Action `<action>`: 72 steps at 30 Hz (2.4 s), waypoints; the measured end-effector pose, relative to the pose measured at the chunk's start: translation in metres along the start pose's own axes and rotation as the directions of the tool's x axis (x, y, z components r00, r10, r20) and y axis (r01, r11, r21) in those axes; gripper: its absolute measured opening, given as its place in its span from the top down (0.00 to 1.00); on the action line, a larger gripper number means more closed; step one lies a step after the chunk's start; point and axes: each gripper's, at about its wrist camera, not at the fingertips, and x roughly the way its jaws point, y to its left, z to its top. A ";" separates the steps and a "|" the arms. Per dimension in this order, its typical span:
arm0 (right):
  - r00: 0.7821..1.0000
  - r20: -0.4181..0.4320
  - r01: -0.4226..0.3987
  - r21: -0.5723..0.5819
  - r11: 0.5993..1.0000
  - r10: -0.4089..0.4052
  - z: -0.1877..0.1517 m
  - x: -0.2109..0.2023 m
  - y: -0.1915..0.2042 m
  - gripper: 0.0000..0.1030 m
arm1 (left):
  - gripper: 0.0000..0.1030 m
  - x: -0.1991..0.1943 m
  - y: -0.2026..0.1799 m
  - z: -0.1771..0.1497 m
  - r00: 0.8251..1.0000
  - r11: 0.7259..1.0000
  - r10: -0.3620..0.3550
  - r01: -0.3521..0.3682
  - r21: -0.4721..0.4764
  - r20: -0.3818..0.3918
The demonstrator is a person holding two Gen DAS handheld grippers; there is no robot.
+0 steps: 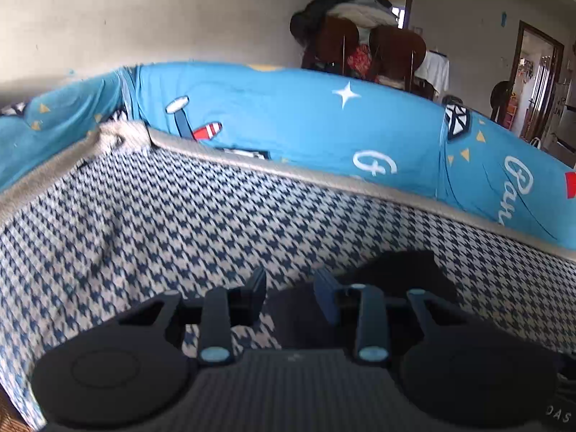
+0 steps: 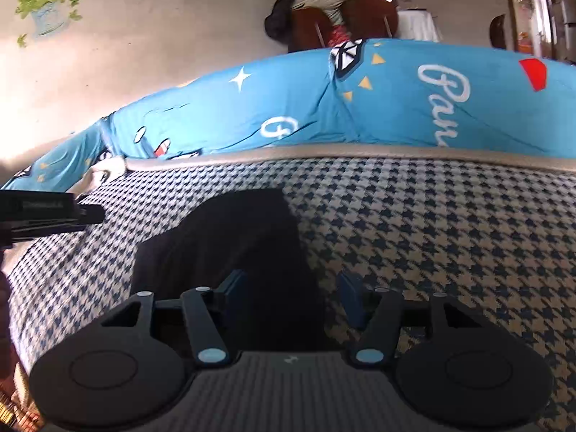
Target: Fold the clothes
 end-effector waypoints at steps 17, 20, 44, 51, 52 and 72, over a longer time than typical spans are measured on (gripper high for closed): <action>0.985 -0.123 -0.095 0.229 0.969 0.125 -0.022 0.023 -0.021 0.28 | 0.37 0.069 0.028 -0.020 0.967 0.958 -0.158 0.102 -0.270 -0.198; 0.984 -0.121 -0.098 0.232 0.968 0.129 -0.021 0.023 -0.020 0.26 | 0.30 0.071 0.033 -0.019 0.966 0.948 -0.163 0.098 -0.302 -0.200; 0.990 -0.075 -0.112 0.132 0.985 0.123 -0.021 0.036 0.004 0.61 | 0.76 0.070 0.010 -0.022 0.969 0.959 -0.207 0.173 -0.223 -0.137; 0.992 -0.029 -0.121 0.059 0.991 0.122 -0.016 0.029 0.015 0.68 | 0.81 0.045 -0.023 -0.016 0.996 0.997 -0.071 0.069 -0.045 -0.060; 0.992 -0.019 -0.124 0.046 0.991 0.125 -0.015 0.027 0.018 0.68 | 0.81 0.042 -0.027 -0.015 0.998 0.998 -0.054 0.053 -0.023 -0.042; 0.984 0.063 -0.161 -0.097 0.982 0.167 -0.001 0.043 0.059 0.48 | 0.55 0.026 0.053 0.002 0.966 0.953 0.258 -0.250 -0.170 0.021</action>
